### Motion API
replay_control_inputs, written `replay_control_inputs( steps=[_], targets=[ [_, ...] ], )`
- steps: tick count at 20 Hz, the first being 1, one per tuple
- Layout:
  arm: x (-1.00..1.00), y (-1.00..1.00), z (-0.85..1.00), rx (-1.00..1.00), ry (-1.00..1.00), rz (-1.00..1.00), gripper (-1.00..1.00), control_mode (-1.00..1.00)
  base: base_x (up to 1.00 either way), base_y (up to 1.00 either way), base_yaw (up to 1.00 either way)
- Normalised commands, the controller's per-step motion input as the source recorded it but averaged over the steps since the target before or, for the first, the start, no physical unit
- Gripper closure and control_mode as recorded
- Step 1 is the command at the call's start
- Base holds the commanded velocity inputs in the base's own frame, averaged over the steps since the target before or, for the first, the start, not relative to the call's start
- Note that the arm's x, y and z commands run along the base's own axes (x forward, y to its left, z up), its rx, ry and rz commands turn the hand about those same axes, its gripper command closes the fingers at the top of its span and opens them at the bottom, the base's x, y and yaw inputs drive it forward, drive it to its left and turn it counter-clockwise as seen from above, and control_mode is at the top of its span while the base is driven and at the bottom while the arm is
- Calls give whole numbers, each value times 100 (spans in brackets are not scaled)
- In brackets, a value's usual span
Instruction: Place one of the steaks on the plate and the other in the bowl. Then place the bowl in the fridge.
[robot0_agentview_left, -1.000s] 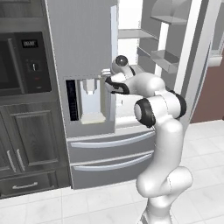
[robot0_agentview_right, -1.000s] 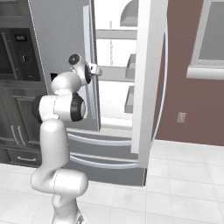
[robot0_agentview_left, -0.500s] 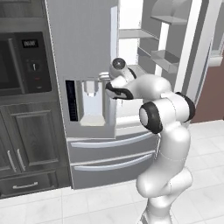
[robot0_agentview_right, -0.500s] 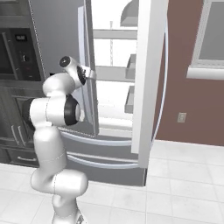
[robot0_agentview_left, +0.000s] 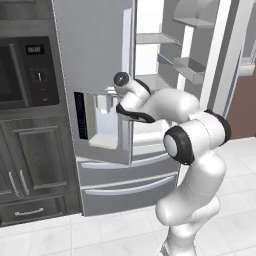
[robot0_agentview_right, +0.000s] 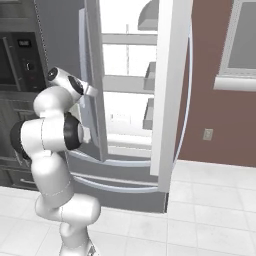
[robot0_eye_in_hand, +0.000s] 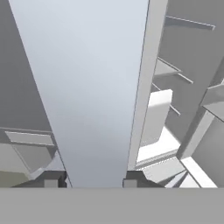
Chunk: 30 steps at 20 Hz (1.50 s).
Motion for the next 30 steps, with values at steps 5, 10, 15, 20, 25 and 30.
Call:
replay_control_inputs(
  steps=[5,10,15,20,25,30],
  targets=[
    [-73,18,0,0,0,-22,100,-100,0,0,0],
    [-72,28,0,0,0,-20,100,-100,0,0,0],
    [-58,53,0,0,0,-19,100,-100,0,0,0],
    [-19,53,-1,0,0,-15,100,-100,0,0,0],
    [0,36,0,0,0,-8,-100,-100,0,0,0],
    [-7,9,0,0,-4,-3,-100,-100,0,0,0]
  ],
)
